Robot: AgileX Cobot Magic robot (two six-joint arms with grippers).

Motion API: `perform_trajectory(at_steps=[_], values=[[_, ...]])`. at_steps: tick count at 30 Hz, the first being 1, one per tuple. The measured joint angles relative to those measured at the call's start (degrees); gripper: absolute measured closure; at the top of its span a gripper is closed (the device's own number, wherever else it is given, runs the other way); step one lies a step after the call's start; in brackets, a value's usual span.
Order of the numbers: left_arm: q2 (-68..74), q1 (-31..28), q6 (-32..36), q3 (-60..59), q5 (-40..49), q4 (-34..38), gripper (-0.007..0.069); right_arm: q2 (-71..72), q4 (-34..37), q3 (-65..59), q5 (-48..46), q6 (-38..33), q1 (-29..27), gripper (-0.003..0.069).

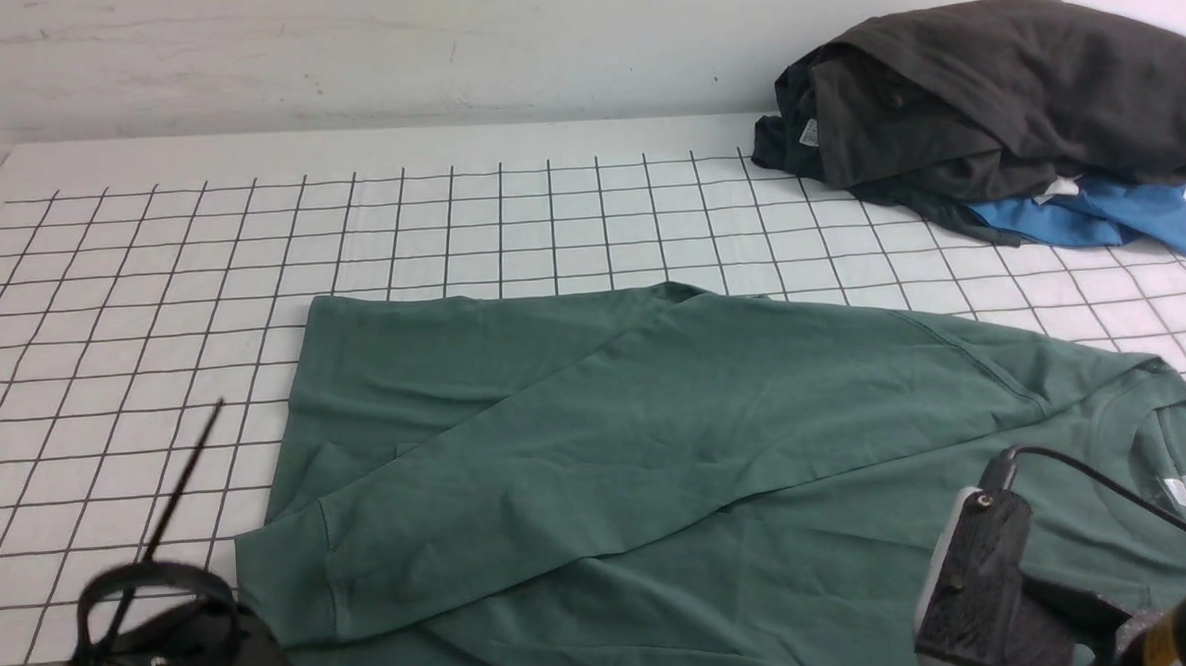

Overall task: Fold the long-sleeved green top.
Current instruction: Use both arms simultaneously to clamp the lower edge of the clothing fabric

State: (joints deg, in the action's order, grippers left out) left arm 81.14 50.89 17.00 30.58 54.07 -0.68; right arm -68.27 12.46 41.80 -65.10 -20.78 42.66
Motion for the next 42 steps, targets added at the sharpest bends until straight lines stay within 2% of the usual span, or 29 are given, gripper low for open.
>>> perform_trajectory(at_steps=[5,14,22,30,42], values=[[-0.23,4.00,-2.29,-2.72,-4.02,-3.86,0.0201,0.00,0.00,0.00,0.77,0.15,0.00,0.0216],[-0.58,4.24,-9.37,-2.72,-4.68,-8.62,0.0201,0.00,0.00,0.00,0.93,0.53,0.00,0.0216],[-0.58,4.24,-10.41,1.22,-0.18,-8.56,0.0201,0.00,0.00,0.00,1.04,0.63,0.00,0.0216],[-0.58,4.24,-10.41,1.92,-1.76,-11.04,0.0201,0.00,0.00,0.00,1.04,0.68,0.00,0.0216],[-0.58,4.24,-10.41,-1.72,-2.07,-10.88,0.0209,0.00,0.00,0.00,1.04,0.68,0.00,0.0216]])
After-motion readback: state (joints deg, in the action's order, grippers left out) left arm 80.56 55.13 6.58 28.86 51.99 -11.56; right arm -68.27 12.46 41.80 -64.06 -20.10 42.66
